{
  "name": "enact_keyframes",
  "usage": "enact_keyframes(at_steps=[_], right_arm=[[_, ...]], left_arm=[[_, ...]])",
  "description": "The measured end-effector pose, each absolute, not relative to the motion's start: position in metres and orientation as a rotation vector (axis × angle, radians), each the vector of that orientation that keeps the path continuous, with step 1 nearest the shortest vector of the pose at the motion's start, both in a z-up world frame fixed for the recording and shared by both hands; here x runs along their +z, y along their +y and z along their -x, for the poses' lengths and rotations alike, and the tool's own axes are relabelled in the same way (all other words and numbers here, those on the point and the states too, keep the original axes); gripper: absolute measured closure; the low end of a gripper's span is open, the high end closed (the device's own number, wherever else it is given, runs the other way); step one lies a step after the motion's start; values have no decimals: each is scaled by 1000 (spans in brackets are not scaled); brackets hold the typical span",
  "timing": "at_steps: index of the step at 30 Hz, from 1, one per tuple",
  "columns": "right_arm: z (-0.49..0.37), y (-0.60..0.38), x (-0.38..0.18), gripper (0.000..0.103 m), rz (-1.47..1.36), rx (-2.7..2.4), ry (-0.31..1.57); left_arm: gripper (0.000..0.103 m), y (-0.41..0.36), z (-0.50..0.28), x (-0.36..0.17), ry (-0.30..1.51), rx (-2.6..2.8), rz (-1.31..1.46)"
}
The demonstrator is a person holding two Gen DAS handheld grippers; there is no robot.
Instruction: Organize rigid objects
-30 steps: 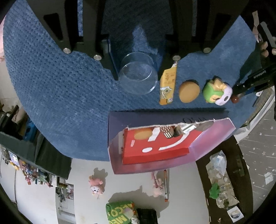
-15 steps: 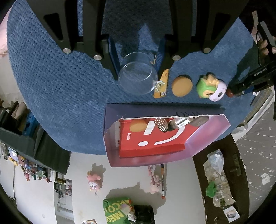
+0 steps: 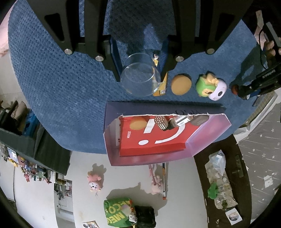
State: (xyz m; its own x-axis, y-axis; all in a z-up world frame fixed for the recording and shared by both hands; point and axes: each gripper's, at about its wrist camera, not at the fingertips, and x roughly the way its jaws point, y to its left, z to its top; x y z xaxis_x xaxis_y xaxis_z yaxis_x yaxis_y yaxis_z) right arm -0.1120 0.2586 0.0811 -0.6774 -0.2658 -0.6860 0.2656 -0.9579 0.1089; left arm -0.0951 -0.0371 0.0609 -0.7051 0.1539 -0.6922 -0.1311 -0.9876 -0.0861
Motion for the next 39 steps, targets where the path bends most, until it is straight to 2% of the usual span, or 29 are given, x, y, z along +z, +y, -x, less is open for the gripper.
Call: enact_keyframes(at_steps=[19, 24, 26, 30, 31, 33, 39], right_arm=[[97, 268, 53, 61, -1161, -2636, 27], [97, 270, 52, 59, -1156, -2636, 19], [96, 270, 52, 54, -1155, -2633, 6], [98, 268, 52, 54, -1146, -2646, 19], [98, 267, 53, 54, -1142, -2648, 22], [98, 267, 53, 61, -1129, -2657, 29], [96, 268, 62, 61, -1071, -2672, 22]], left_arm=[[73, -46, 69, 40, 35, 2779, 1177], [72, -44, 71, 35, 58, 2786, 1199], [72, -44, 73, 33, 56, 2786, 1213], [73, -42, 76, 30, 49, 2784, 1213], [74, -42, 76, 30, 48, 2786, 1208], [74, -41, 77, 31, 44, 2789, 1201], [74, -34, 76, 44, 67, 2803, 1129]])
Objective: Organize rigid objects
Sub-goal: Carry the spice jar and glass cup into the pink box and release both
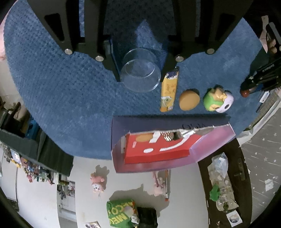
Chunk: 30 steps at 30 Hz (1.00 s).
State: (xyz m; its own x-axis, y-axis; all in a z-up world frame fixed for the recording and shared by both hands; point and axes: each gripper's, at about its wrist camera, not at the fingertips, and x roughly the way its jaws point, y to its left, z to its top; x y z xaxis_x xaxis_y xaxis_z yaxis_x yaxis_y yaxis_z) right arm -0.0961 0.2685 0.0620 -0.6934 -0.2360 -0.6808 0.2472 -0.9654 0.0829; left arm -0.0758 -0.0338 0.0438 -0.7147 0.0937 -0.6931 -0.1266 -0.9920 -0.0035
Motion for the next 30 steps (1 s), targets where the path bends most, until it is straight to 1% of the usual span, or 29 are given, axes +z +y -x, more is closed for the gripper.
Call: enact_keyframes(at_steps=[4, 7, 11, 13, 16, 19, 22, 26, 30], right_arm=[[96, 269, 74, 61, -1033, -2685, 19], [102, 266, 83, 61, -1012, -2676, 18], [123, 254, 113, 61, -930, -2651, 61], [144, 245, 129, 61, -902, -2639, 92], [177, 229, 140, 61, -918, -2609, 139], [219, 210, 138, 61, -997, -2564, 203], [256, 197, 129, 61, -1102, -2520, 251], [298, 186, 113, 61, -1252, -2449, 275], [320, 179, 102, 61, -1330, -2425, 319]], left_arm=[[74, -28, 83, 60, 33, 2772, 1077], [74, -19, 103, 81, 12, 2735, 1013], [74, -4, 152, 105, -33, 2656, 989], [74, 8, 181, 110, -10, 2633, 1007], [74, 25, 215, 107, 68, 2621, 1062], [74, 40, 250, 97, 123, 2583, 1142], [74, 46, 279, 85, 102, 2521, 1243], [74, 54, 298, 73, 173, 2503, 1312], [74, 58, 307, 66, 209, 2477, 1366]])
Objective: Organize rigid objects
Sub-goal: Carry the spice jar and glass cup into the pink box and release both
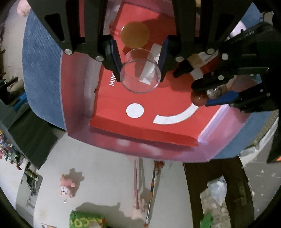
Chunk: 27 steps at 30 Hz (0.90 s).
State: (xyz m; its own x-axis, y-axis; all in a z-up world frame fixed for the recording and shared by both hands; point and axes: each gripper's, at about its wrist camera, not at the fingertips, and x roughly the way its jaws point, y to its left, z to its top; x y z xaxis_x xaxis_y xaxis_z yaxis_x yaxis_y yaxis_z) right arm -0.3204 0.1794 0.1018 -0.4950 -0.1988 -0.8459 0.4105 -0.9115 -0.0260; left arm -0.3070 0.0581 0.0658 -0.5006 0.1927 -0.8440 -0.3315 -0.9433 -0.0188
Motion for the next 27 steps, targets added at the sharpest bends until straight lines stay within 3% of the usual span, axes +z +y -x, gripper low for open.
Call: enact_keyframes(at_steps=[27], right_arm=[[328, 176, 77, 61, -1446, -2365, 392]], left_arm=[[74, 56, 305, 50, 213, 2428, 1447]])
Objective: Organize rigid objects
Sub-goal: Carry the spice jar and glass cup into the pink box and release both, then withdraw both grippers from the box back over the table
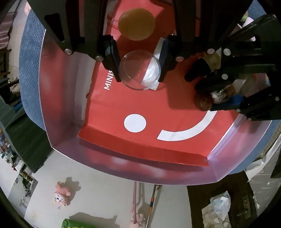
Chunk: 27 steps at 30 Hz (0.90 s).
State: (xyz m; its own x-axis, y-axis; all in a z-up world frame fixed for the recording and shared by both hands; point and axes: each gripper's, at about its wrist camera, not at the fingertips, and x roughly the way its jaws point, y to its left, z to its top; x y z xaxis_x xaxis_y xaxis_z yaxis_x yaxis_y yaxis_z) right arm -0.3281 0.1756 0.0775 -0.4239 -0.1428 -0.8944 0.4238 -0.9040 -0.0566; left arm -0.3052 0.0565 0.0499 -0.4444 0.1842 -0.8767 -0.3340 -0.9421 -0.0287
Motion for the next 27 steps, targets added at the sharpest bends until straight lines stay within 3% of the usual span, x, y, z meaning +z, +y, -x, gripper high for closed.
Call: enact_keyframes(at_steps=[18, 27], right_arm=[[327, 172, 87, 60, -1423, -2384, 375], [314, 180, 114, 51, -1357, -2447, 328]], left_arm=[[73, 47, 298, 70, 182, 2469, 1382], [73, 29, 267, 107, 130, 2563, 1263]])
